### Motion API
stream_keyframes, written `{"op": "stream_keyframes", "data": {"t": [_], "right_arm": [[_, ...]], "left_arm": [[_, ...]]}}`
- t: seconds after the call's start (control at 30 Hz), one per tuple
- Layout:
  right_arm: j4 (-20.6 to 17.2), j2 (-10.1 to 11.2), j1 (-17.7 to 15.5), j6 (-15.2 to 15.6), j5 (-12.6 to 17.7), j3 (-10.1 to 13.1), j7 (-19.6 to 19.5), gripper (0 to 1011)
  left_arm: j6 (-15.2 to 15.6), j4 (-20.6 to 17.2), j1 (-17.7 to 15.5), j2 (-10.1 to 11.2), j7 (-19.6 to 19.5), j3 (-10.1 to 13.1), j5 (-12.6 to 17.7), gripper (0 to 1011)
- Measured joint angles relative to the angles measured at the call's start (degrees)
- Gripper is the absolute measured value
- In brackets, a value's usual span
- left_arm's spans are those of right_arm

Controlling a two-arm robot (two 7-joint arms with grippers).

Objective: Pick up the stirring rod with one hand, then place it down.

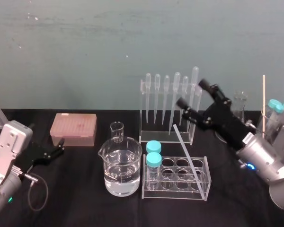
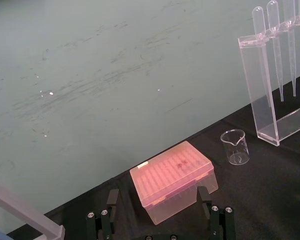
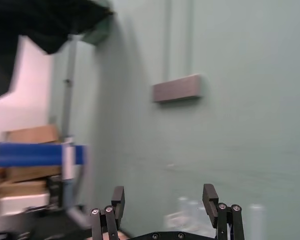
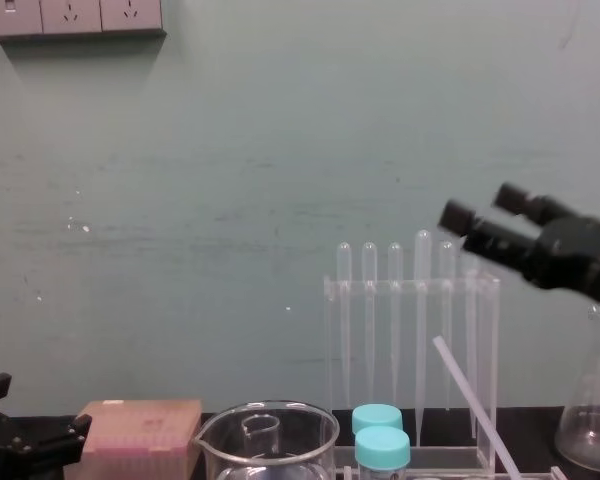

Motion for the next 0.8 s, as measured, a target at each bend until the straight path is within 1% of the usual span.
{"op": "stream_keyframes", "data": {"t": [0.03, 0.07, 0.1, 0.13, 0.17, 0.2, 0.27, 0.3, 0.33, 0.37, 0.4, 0.5, 0.6, 0.67, 0.8], "right_arm": [[-0.7, 0.0, -0.5, 0.0, -0.6, 0.5, -1.5, 1003], [-2.1, 0.2, -1.5, 0.6, -1.7, 1.6, -4.5, 1003], [-2.7, 0.3, -2.0, 1.3, -2.3, 2.2, -6.1, 1003], [-3.7, 0.5, -3.1, 2.6, -2.8, 3.2, -8.8, 1003], [-3.7, 0.5, -3.1, 2.6, -2.8, 3.2, -8.8, 1003], [-4.8, 0.8, -4.5, 4.3, -3.5, 4.2, -11.5, 1003], [-6.6, 1.3, -6.5, 7.1, -4.3, 5.6, -15.2, 1003], [-7.2, 1.5, -7.2, 8.0, -4.5, 6.0, -16.1, 1003], [-8.3, 1.8, -8.4, 9.8, -4.8, 6.6, -17.9, 1003], [-8.3, 1.8, -8.4, 9.8, -4.8, 6.6, -17.9, 1003], [-9.2, 2.0, -9.6, 11.4, -4.9, 7.2, -19.2, 1003], [-10.8, 2.1, -11.5, 13.9, -5.2, 8.1, -21.2, 1003], [-11.6, 1.8, -12.6, 15.7, -5.3, 8.6, -22.3, 1003], [-12.0, 1.6, -13.0, 16.5, -5.3, 8.8, -22.5, 1003], [-12.0, 1.6, -13.0, 16.4, -5.3, 8.8, -22.5, 1003]], "left_arm": [[0.0, 0.0, 0.0, 0.0, 0.0, 0.0, 0.0, 1000], [0.0, 0.0, 0.0, 0.0, 0.0, 0.0, 0.0, 1000], [0.0, 0.0, 0.0, 0.0, 0.0, 0.0, 0.0, 1000], [0.0, 0.0, 0.0, 0.0, 0.0, 0.0, 0.0, 1000], [0.0, 0.0, 0.0, 0.0, 0.0, 0.0, 0.0, 1000], [0.0, 0.0, 0.0, 0.0, 0.0, 0.0, 0.0, 1000], [0.0, 0.0, 0.0, 0.0, 0.0, 0.0, 0.0, 1000], [0.0, 0.0, 0.0, 0.0, 0.0, 0.0, 0.0, 1000], [0.0, 0.0, 0.0, 0.0, 0.0, 0.0, 0.0, 1000], [0.0, 0.0, 0.0, 0.0, 0.0, 0.0, 0.0, 1000], [0.0, 0.0, 0.0, 0.0, 0.0, 0.0, 0.0, 1000], [0.0, 0.0, 0.0, 0.0, 0.0, 0.0, 0.0, 1000], [0.0, 0.0, 0.0, 0.0, 0.0, 0.0, 0.0, 1000], [0.0, 0.0, 0.0, 0.0, 0.0, 0.0, 0.0, 1000], [0.0, 0.0, 0.0, 0.0, 0.0, 0.0, 0.0, 1000]]}}
